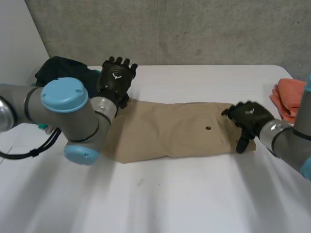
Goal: Fold the laundry.
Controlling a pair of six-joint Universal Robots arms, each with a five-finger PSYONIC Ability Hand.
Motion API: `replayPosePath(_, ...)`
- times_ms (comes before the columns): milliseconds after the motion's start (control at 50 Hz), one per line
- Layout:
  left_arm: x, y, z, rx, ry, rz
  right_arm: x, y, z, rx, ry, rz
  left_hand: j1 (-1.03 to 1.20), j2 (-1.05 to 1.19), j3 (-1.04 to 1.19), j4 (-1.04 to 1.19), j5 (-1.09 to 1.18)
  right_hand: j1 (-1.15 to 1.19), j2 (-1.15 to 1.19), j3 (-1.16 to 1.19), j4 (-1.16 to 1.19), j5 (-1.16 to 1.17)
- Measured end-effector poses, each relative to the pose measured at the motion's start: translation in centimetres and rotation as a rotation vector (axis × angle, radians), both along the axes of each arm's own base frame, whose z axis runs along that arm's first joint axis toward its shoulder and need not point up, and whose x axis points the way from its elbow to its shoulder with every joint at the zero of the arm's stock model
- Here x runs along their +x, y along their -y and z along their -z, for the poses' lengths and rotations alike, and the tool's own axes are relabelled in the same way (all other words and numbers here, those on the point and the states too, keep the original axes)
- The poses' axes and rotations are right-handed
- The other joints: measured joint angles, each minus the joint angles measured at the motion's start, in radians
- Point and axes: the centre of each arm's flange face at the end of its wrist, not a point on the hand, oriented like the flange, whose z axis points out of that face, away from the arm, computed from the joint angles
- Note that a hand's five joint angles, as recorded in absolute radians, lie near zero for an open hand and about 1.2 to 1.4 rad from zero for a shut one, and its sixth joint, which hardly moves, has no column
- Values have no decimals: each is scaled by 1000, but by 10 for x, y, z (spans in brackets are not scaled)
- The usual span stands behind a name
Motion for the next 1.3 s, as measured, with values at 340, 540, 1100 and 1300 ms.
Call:
replayPosePath(340, 9, -18, 2, 52, -4, 0, -41, 36, 13, -210, -170, 168, 0, 0, 0, 0, 0, 796, 853, 876, 899, 837)
replayPosePath(540, 18, -32, -24, 35, -53, 2, -28, 27, -27, -449, -431, 28, 0, 0, 0, 0, 0, 796, 861, 880, 900, 857)
replayPosePath(1100, 33, -41, -44, 52, -166, -11, 133, -112, -9, -523, 16, -724, 0, 0, 0, 0, 0, -79, -99, -99, -88, -83)
replayPosePath(1300, 26, -46, -46, 58, -184, 13, -5, 16, -38, -315, 229, 73, 0, 0, 0, 0, 0, -79, -99, -99, -88, -83)
